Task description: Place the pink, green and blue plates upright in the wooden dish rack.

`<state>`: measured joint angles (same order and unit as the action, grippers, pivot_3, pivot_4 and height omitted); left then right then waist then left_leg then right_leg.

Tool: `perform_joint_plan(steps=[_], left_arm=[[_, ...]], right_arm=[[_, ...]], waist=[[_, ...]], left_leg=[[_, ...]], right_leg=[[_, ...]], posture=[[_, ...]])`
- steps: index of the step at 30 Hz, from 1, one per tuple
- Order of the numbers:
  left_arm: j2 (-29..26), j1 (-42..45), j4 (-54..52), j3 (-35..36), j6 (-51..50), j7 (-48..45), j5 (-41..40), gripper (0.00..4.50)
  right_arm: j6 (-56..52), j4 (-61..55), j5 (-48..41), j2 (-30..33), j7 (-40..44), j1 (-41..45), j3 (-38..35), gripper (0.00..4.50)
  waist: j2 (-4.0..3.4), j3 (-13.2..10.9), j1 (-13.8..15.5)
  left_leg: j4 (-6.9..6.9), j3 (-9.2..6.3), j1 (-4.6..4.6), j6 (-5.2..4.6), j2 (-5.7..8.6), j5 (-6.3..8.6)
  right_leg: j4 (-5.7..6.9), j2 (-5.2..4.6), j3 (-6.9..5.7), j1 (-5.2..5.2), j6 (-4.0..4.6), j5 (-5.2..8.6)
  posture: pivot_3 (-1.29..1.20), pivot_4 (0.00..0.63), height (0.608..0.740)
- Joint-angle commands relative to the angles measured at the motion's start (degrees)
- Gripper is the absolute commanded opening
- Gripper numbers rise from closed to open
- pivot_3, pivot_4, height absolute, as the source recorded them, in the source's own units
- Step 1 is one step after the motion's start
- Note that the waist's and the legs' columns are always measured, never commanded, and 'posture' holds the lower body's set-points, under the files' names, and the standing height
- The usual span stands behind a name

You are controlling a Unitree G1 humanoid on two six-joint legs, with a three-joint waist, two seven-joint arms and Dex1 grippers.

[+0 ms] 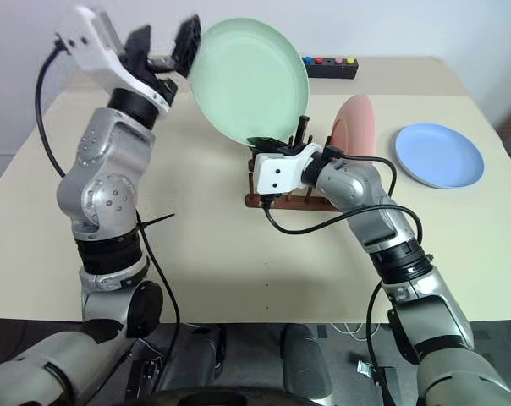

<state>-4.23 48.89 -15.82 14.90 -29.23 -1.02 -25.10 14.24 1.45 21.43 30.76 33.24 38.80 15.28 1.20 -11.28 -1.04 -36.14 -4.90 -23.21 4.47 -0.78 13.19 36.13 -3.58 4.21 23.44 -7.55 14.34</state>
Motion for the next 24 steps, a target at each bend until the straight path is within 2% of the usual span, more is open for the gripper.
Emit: perform_joint_plan(steps=[1,4,9,13,16,18,21,24], left_arm=[[-2.9,0.7,-1.4,2.2,3.2,-0.2,-0.1,4.46],[-7.8,-1.3,0.5,3.9,4.5,-2.3,0.9,4.46],[-13.6,-5.4,3.1,5.3,5.0,-9.0,-2.0,4.46],[-19.5,-15.1,0.2,0.7,5.4,-22.4,-3.5,4.46],[-22.0,-21.3,-3.0,-3.1,4.7,-29.8,-5.3,4.46],[-23.6,-25.4,-5.7,-6.5,3.3,-33.9,-6.1,4.46],[-26.2,-30.6,-9.0,-10.8,3.1,-39.8,-6.6,4.46],[-28.4,-33.2,-10.9,-12.6,1.4,-43.6,-8.7,4.46]], right_arm=[[0.8,-2.3,-1.9,-0.2,-0.9,2.2,-2.5,0.00],[-0.8,-4.8,-5.6,-0.2,0.3,3.2,-4.7,0.00],[-8.8,-10.0,-17.5,-1.7,2.8,3.9,-10.1,0.00],[-23.5,-18.2,-36.6,-3.1,4.8,2.2,-18.0,0.00],[-33.1,-23.6,-48.8,-4.1,2.9,0.9,-22.9,0.00],[-40.6,-27.3,-60.5,-5.1,0.0,-0.8,-26.9,0.00],[-47.9,-31.4,-71.5,-4.2,-2.2,-4.8,-29.9,0.00],[-51.9,-34.2,-77.5,-3.1,-4.7,-8.1,-30.9,0.00]], waist=[[0.00,0.0,0.0],[-0.01,0.0,-0.1],[-0.01,0.0,-0.1],[-0.02,0.0,0.0],[-0.02,0.0,0.1],[-0.03,0.0,0.0],[-0.05,0.0,-0.1],[-0.09,0.0,-0.1]], left_leg=[[0.00,0.00,0.00,0.00,0.00,0.00],[-0.01,0.00,0.00,0.00,0.00,0.00],[0.00,-0.01,0.01,0.00,0.00,0.00],[0.01,-0.02,-0.02,0.00,0.00,0.00],[0.02,-0.04,-0.02,-0.01,-0.01,0.01],[0.00,-0.05,-0.02,-0.02,-0.01,0.01],[0.01,-0.04,0.01,-0.03,-0.03,0.01],[0.02,-0.03,0.02,-0.04,-0.04,0.02]], right_leg=[[0.00,0.00,0.00,0.00,0.00,0.00],[0.00,0.00,0.00,0.00,0.00,0.00],[0.03,0.00,0.00,0.00,0.00,0.00],[0.02,-0.02,0.00,-0.02,0.00,0.00],[0.06,-0.03,-0.01,-0.01,0.02,0.00],[0.09,-0.02,-0.01,-0.01,0.04,0.00],[0.09,-0.01,0.00,-0.02,0.09,-0.01],[0.08,0.00,0.01,-0.01,0.15,0.02]], posture=[[0.00,0.150,0.730],[0.00,0.150,0.730],[0.00,0.150,0.730],[0.00,0.150,0.730],[0.00,0.150,0.730],[0.00,0.150,0.730],[0.00,0.150,0.730],[0.00,0.150,0.730]])
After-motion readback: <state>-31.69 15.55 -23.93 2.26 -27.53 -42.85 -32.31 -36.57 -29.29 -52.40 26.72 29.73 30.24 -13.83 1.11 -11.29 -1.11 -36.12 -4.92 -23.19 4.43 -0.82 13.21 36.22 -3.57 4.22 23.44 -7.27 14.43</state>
